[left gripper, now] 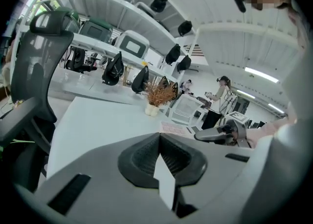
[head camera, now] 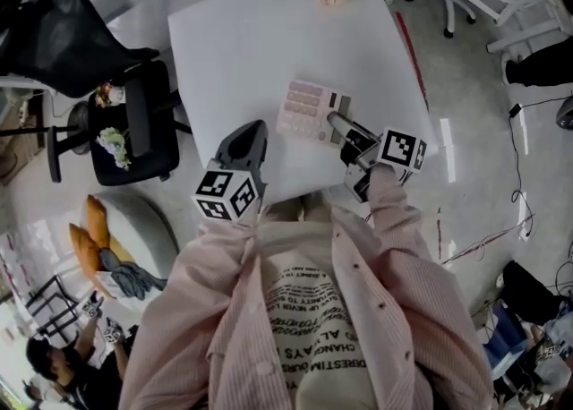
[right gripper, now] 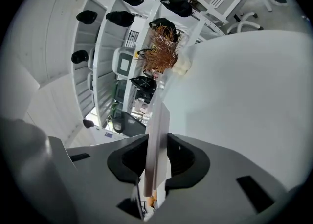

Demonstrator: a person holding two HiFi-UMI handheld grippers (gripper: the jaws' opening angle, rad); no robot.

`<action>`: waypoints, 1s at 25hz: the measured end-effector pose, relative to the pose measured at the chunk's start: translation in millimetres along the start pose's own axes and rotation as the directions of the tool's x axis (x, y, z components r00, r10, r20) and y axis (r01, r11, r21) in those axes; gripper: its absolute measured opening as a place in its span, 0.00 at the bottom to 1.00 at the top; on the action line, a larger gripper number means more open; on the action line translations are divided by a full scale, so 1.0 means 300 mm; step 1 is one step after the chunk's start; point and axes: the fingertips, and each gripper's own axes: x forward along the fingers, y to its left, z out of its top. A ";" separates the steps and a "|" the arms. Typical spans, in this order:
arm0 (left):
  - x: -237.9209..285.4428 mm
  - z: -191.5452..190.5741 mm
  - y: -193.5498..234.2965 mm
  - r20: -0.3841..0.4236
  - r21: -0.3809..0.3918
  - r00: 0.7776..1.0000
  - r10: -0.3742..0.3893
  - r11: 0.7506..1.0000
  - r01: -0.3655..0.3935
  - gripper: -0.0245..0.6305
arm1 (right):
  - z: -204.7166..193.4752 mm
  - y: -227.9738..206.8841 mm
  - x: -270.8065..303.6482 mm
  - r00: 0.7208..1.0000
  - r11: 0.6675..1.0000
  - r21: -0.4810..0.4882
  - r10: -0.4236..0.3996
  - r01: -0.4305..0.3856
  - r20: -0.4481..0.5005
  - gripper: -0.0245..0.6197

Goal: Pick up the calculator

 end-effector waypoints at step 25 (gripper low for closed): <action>-0.158 0.356 -0.115 0.217 0.232 0.973 -0.073 0.973 0.022 0.04 | 0.155 0.342 -0.195 0.981 0.994 -0.040 0.106 -0.101 0.163 0.17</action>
